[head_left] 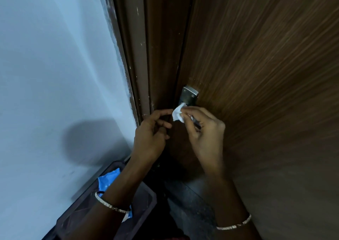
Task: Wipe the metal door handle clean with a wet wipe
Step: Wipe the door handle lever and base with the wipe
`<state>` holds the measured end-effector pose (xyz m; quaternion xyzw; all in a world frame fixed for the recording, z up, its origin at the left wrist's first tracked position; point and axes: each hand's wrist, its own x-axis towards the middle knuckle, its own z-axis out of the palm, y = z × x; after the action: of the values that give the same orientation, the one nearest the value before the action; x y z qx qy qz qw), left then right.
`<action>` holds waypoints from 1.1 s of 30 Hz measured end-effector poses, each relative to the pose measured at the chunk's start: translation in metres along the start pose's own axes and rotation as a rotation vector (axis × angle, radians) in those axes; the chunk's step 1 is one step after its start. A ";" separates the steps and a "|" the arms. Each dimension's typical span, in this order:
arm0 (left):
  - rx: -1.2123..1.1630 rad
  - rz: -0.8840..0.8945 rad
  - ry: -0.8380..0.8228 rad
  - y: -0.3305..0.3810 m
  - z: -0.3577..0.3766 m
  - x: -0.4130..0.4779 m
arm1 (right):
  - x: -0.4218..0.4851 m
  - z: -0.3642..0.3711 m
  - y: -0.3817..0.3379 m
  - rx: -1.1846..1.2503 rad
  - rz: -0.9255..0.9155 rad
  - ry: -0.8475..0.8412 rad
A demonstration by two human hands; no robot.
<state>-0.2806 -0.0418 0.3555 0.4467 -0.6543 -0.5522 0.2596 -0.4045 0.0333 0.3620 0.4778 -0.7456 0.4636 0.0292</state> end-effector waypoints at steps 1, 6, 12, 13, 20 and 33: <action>-0.001 -0.001 -0.007 0.000 0.000 -0.001 | 0.004 -0.004 0.000 -0.010 -0.027 -0.078; -0.043 -0.011 -0.019 0.001 0.000 -0.003 | 0.026 -0.032 0.002 -0.109 -0.060 -0.376; -0.051 -0.013 -0.034 -0.001 0.001 -0.006 | 0.017 -0.057 0.009 -0.043 -0.102 -0.455; -0.051 -0.012 -0.033 -0.002 0.001 -0.006 | 0.015 -0.058 0.011 -0.037 -0.087 -0.437; -0.083 -0.031 -0.028 0.000 0.000 -0.014 | -0.015 -0.056 0.021 -0.117 -0.101 -0.244; -0.147 -0.139 -0.077 -0.005 0.002 -0.047 | -0.064 -0.035 0.023 0.140 0.146 0.256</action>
<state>-0.2593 0.0003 0.3572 0.4491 -0.5891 -0.6321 0.2275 -0.4009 0.1049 0.3349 0.3603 -0.7343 0.5725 0.0570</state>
